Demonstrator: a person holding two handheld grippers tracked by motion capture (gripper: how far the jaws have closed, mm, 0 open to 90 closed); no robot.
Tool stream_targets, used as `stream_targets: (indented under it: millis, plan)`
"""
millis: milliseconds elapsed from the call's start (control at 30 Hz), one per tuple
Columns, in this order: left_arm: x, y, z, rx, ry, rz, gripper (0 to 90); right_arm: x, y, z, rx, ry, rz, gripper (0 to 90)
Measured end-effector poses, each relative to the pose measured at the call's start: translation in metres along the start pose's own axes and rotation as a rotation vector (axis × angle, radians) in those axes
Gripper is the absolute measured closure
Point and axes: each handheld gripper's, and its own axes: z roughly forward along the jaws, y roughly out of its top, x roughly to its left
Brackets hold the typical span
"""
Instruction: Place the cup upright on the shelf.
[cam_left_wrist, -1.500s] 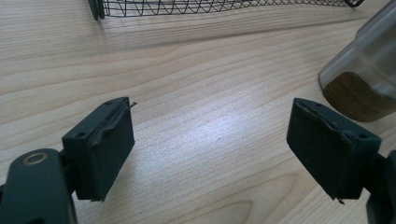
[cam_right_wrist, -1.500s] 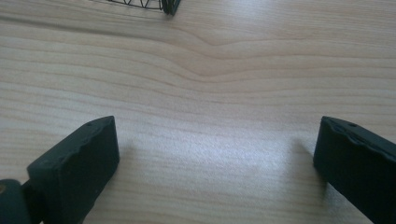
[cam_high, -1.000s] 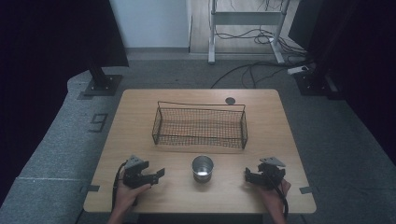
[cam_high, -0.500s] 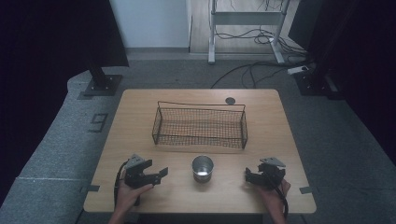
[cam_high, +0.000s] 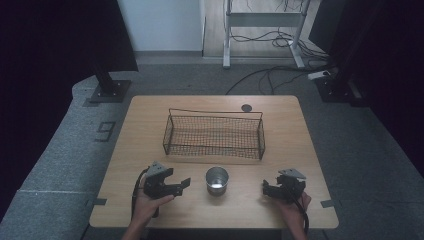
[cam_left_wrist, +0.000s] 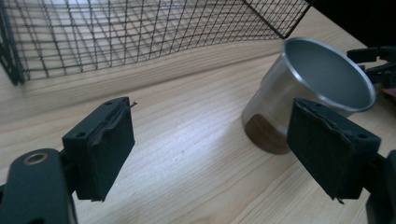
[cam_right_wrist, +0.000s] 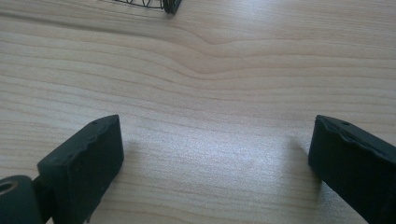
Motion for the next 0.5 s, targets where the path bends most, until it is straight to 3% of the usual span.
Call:
stream_targets:
  millis: [500]
  plan:
    - [-0.012, 0.004, 0.005, -0.004, -0.03, 0.009, 14.8, 0.0, 0.0, 0.0, -0.001, -0.002, 0.002, 3.5]
